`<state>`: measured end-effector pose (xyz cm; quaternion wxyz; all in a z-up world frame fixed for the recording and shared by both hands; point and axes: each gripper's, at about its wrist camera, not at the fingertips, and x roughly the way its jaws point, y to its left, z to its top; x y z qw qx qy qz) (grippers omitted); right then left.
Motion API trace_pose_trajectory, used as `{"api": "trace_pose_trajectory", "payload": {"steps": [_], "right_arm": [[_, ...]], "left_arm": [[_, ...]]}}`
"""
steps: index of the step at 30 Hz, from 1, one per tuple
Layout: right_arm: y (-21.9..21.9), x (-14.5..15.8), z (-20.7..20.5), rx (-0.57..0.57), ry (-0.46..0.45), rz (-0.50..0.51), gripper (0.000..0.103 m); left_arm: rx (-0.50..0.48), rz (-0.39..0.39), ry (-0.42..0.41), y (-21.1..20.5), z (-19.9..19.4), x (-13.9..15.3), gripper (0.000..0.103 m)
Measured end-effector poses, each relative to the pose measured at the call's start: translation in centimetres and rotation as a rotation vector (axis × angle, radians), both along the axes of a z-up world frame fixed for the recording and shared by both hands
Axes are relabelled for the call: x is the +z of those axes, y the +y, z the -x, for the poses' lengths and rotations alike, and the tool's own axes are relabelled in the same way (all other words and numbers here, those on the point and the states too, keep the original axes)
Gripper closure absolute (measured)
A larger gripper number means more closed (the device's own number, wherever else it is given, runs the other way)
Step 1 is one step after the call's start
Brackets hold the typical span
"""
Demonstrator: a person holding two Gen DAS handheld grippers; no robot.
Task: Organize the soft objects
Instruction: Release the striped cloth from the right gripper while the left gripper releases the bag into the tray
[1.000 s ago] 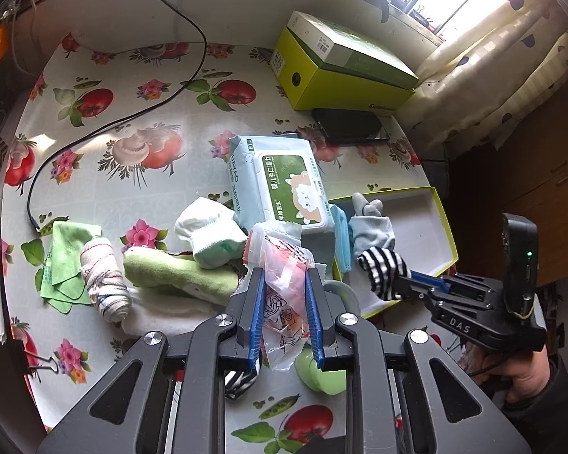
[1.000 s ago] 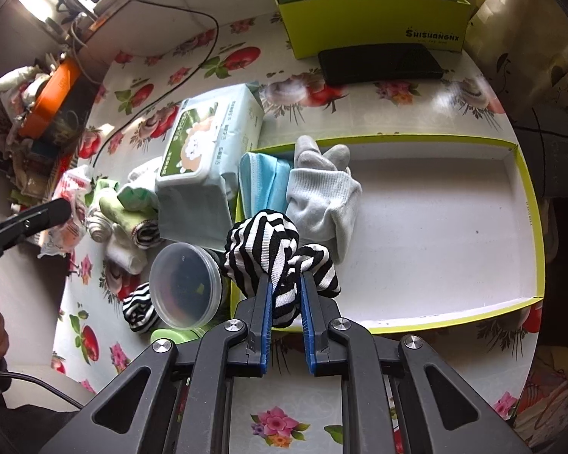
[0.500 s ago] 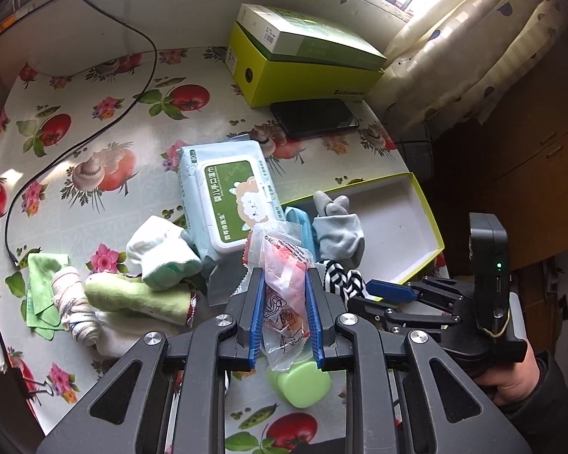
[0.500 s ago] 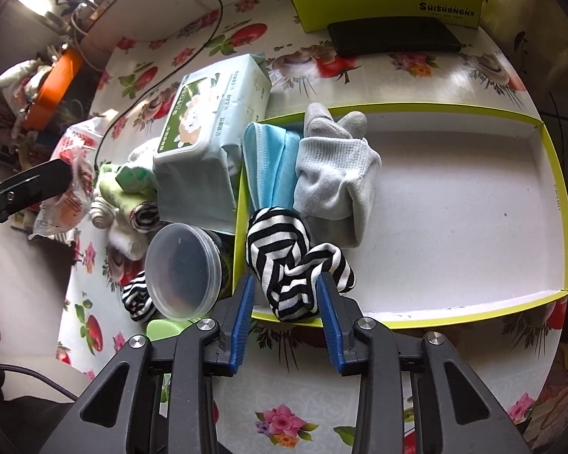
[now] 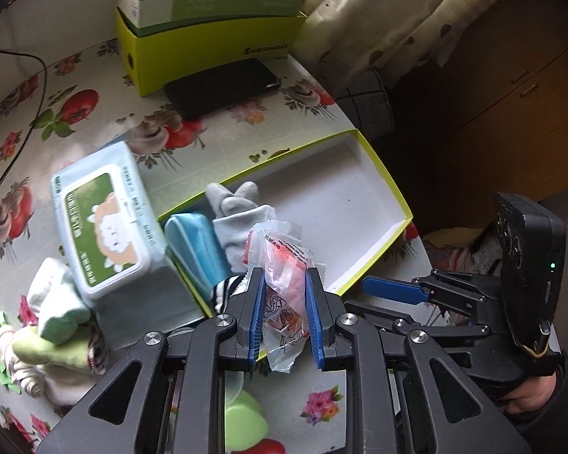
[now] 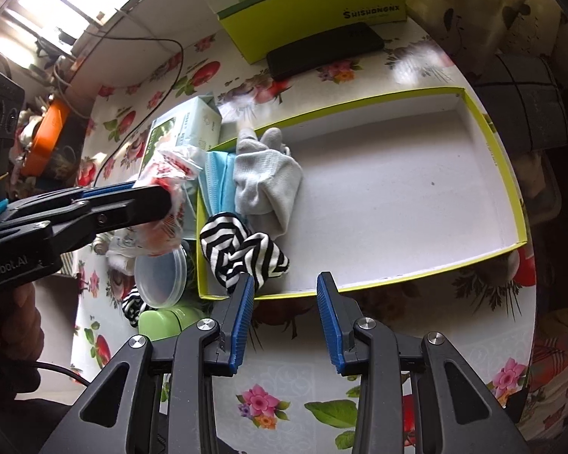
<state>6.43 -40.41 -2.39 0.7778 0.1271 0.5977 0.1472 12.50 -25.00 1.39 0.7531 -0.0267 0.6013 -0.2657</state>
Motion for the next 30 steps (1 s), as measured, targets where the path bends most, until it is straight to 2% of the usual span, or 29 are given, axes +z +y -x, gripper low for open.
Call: {"api": "trace_pose_trajectory", "payload": {"steps": [4, 11, 15, 17, 19, 30], "right_arm": [[-1.4, -0.2, 0.3, -0.037, 0.001, -0.002, 0.070], [-2.9, -0.7, 0.4, -0.071, 0.012, -0.003, 0.070], [-3.3, -0.8, 0.2, -0.079, 0.017, 0.000, 0.070], [-3.3, -0.8, 0.0, -0.081, 0.018, 0.000, 0.070], [-3.2, -0.7, -0.1, -0.079, 0.015, 0.004, 0.070], [-1.8, 1.2, -0.7, -0.051, -0.027, 0.028, 0.070]], "left_arm": [[-0.030, 0.020, 0.034, -2.3, -0.6, -1.5, 0.081], [-0.090, 0.009, 0.082, -5.2, -1.1, -4.2, 0.080], [-0.115, -0.022, 0.112, -5.8, -1.1, -5.4, 0.074], [-0.115, -0.017, 0.112, -5.6, -0.9, -5.4, 0.064], [-0.110, -0.010, 0.101, -5.4, -0.9, -5.1, 0.061], [-0.030, 0.008, 0.038, -1.9, -0.9, -1.7, 0.061]]}}
